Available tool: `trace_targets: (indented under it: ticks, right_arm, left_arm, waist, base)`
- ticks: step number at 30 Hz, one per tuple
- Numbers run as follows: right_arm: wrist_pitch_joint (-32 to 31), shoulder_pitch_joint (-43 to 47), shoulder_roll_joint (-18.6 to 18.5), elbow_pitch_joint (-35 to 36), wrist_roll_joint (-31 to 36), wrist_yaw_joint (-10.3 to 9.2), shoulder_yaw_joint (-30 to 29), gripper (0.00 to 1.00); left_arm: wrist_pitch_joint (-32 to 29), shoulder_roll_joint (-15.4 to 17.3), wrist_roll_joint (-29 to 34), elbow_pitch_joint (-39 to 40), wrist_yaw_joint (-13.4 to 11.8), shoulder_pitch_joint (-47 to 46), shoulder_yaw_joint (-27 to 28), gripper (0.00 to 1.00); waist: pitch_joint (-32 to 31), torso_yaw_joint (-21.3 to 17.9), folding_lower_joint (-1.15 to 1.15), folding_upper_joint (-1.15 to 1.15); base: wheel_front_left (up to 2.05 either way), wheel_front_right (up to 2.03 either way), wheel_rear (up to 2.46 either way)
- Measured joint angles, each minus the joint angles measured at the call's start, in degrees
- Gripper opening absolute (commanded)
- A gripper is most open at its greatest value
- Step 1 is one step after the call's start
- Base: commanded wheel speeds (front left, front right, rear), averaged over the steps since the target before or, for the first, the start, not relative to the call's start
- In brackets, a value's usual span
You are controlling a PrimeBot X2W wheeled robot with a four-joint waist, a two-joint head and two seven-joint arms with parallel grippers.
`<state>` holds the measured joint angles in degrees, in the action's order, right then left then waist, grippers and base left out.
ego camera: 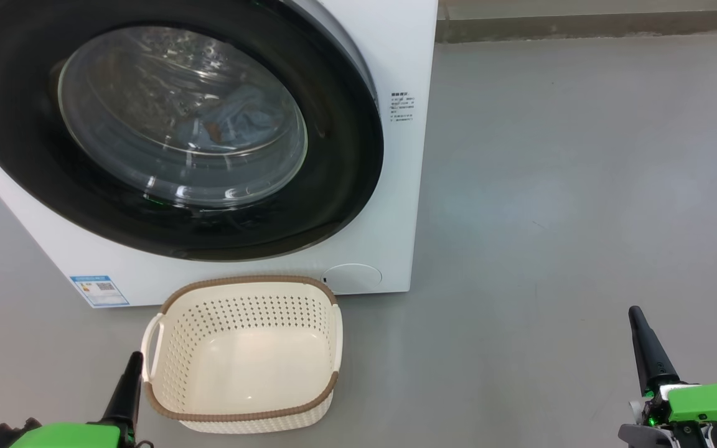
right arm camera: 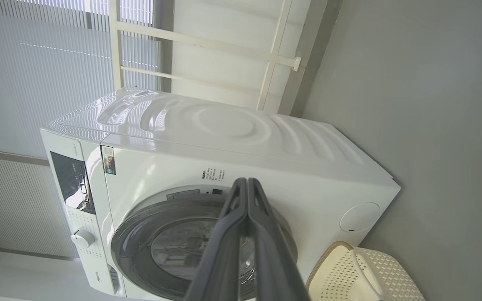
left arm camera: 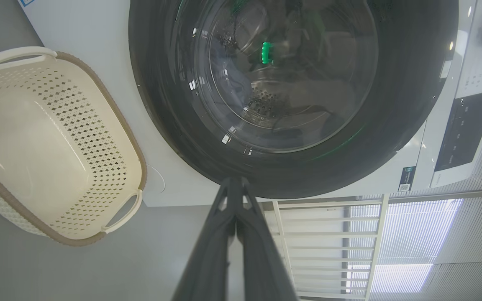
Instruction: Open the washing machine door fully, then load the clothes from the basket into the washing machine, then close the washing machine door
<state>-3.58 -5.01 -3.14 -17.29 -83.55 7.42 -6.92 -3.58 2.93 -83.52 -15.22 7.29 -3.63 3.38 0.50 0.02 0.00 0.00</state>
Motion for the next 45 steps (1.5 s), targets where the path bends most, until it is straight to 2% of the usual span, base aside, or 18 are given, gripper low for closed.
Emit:
trace_targets:
  ticks: [15,45]
  right_arm:
    - [-2.48,-0.02,0.51,1.00,-7.90,0.00,-0.57,0.00]
    - [-2.48,-0.03,0.57,1.05,-7.90,0.00,-0.69,0.00]
  left_arm:
    - [-2.52,-0.46,-8.24,0.00,0.00,-0.18,0.93,0.00]
    - [-2.55,-0.56,-8.26,0.00,0.00,-0.21,1.01,0.00]
  waist:
    - [-0.51,-0.02,0.00,0.00]
    - [-0.51,-0.02,0.00,0.00]
  base:
    - [0.00,0.00,0.00]
    - [0.00,0.00,0.00]
